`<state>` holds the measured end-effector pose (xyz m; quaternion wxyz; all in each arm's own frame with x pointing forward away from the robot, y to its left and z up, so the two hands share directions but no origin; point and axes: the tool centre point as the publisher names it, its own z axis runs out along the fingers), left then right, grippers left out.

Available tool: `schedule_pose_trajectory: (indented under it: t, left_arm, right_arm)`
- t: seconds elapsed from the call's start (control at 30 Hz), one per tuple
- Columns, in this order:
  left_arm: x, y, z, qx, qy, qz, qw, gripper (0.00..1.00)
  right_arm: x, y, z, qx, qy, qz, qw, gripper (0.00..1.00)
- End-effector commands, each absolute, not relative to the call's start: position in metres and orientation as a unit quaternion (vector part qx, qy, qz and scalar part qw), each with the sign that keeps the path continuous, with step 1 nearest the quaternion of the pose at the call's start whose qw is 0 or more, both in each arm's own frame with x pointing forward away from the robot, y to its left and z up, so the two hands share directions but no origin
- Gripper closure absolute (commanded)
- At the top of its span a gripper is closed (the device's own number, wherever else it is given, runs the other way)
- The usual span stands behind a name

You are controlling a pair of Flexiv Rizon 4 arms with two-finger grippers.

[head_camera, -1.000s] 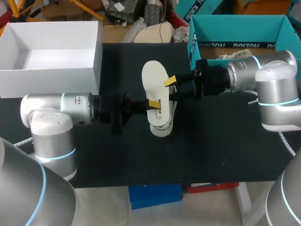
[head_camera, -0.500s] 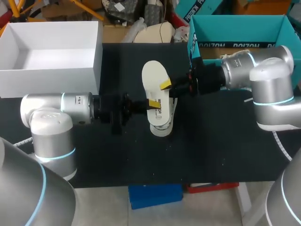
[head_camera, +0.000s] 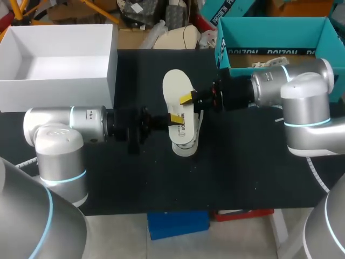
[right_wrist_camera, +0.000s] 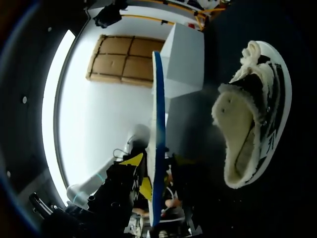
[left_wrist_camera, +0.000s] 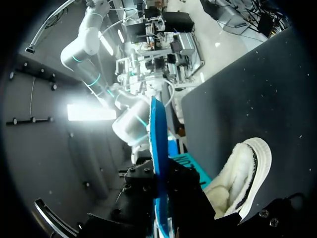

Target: Take the shoe out of the shoebox, open the shoe tongue, remove and reinsert the insole, then place the shoe into the shoebox

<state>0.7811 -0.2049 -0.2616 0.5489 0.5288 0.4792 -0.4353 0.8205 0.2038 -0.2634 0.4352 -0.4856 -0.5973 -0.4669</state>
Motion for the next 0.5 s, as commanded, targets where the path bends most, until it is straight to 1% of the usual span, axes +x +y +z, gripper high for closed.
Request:
schedule_pose_trajectory:
  t: [0.03,0.07,0.1,0.4,0.43,0.47,0.5]
  left_arm:
    - [0.780,-0.206,-0.262,0.529,0.480,-0.434,0.549,1.00]
    - [0.780,-0.206,-0.262,0.529,0.480,-0.434,0.549,1.00]
    - [0.780,-0.206,-0.262,0.529,0.480,-0.434,0.549,1.00]
    - [0.780,-0.205,-0.260,0.529,0.492,-0.420,0.549,1.00]
    - [0.781,-0.204,-0.257,0.537,0.494,-0.400,0.555,0.14]
    - [0.778,-0.201,-0.254,0.557,0.487,-0.380,0.555,0.00]
    - [0.777,-0.196,-0.251,0.565,0.491,-0.365,0.554,0.00]
  right_arm:
    - [0.820,0.207,-0.266,-0.490,-0.595,-0.467,0.433,0.72]
    - [0.820,0.207,-0.266,-0.490,-0.595,-0.468,0.432,0.77]
    - [0.821,0.207,-0.266,-0.491,-0.597,-0.468,0.429,1.00]
    - [0.821,0.208,-0.267,-0.490,-0.598,-0.466,0.431,1.00]
    - [0.821,0.208,-0.267,-0.490,-0.598,-0.466,0.431,1.00]
    - [0.821,0.208,-0.267,-0.490,-0.598,-0.466,0.431,1.00]
    - [0.821,0.208,-0.267,-0.490,-0.598,-0.466,0.431,1.00]
